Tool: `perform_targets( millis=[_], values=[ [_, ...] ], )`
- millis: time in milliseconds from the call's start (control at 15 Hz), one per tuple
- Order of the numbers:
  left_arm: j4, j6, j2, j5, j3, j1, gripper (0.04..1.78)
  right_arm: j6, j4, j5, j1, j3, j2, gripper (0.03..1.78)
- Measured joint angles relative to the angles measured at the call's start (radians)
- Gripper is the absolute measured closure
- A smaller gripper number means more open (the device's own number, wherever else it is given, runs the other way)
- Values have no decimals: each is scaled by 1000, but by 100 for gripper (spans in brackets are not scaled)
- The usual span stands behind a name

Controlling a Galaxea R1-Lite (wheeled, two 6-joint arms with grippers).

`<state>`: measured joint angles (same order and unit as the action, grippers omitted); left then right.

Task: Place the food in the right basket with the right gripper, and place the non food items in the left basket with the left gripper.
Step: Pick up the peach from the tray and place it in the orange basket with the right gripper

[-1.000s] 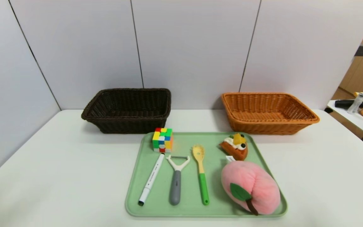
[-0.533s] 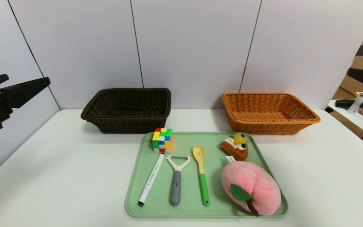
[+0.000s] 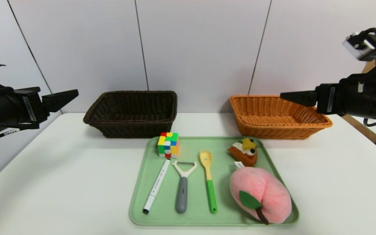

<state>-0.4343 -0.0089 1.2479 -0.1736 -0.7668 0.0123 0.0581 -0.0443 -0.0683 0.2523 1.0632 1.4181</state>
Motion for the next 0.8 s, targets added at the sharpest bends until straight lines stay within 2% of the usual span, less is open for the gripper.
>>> perform_targets(
  millis=[267, 400, 667, 800],
  values=[
    [0, 2, 21, 0, 4, 0, 13, 34, 333, -13, 92, 121, 59, 11],
    [-1, 0, 27, 0, 5, 0, 13, 41, 457, -19, 127, 162, 85, 11],
    [-1, 0, 36, 0, 6, 0, 13, 32, 621, -77, 192, 201, 105, 11],
    [0, 0, 39, -2, 10, 0, 13, -14, 646, -96, 220, 202, 104, 11]
  ],
)
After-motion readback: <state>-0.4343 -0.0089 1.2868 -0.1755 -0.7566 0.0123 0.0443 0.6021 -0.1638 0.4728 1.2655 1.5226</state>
